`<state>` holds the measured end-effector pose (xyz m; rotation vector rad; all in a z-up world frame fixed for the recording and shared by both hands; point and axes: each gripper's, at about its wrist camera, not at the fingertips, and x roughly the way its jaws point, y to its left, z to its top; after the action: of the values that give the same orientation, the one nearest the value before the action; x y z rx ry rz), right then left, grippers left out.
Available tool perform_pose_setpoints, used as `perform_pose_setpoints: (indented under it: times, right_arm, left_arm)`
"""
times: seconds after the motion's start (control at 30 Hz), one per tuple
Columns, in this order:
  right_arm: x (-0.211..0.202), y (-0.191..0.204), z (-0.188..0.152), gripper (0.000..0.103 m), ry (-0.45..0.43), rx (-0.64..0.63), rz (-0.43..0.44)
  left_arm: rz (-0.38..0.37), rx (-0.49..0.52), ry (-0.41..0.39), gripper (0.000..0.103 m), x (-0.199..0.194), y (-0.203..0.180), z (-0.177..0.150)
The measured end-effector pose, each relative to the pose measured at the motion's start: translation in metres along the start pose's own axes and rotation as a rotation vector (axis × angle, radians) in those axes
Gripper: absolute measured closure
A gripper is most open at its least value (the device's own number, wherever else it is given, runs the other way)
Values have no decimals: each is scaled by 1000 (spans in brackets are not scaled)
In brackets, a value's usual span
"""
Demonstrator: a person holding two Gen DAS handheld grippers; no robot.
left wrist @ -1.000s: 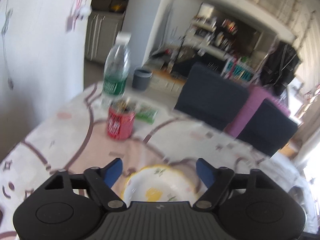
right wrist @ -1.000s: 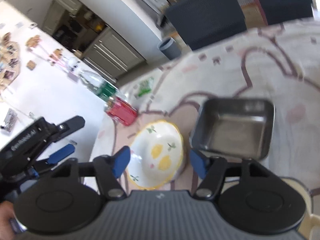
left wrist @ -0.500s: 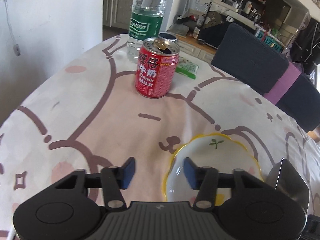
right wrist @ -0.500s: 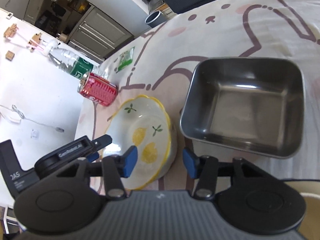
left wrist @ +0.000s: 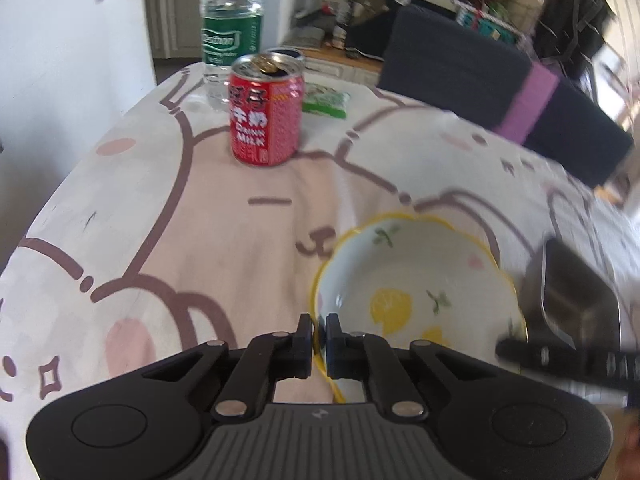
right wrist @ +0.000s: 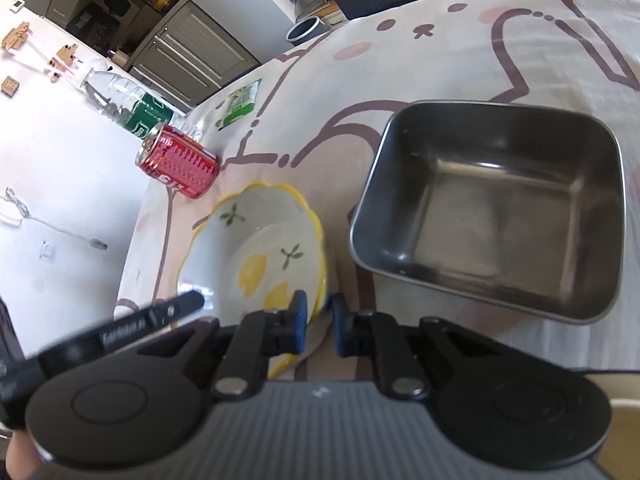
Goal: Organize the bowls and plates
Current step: 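Close the left gripper on the lemon bowl rim while the right gripper grips it too, then lift the lemon-print bowl with both grippers and carry it toward the cream bowl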
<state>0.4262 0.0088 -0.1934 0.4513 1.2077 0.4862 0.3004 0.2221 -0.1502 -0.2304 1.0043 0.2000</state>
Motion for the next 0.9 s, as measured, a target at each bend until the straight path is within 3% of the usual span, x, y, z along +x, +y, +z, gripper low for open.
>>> perform_pose_setpoints:
  times: [0.23,0.57,0.9]
  right_arm:
    - [1,12,-1,91,-3,-101,-59]
    - [13,10,6,90,17,-119,-61]
    - [18,23,2,92,-1,-249,-122]
  left_arm:
    - [-23,36,44,92,-9,1,-9]
    - [-45,-28,40,90,14,10,3]
    - [-48,11,38,94,10,4,5]
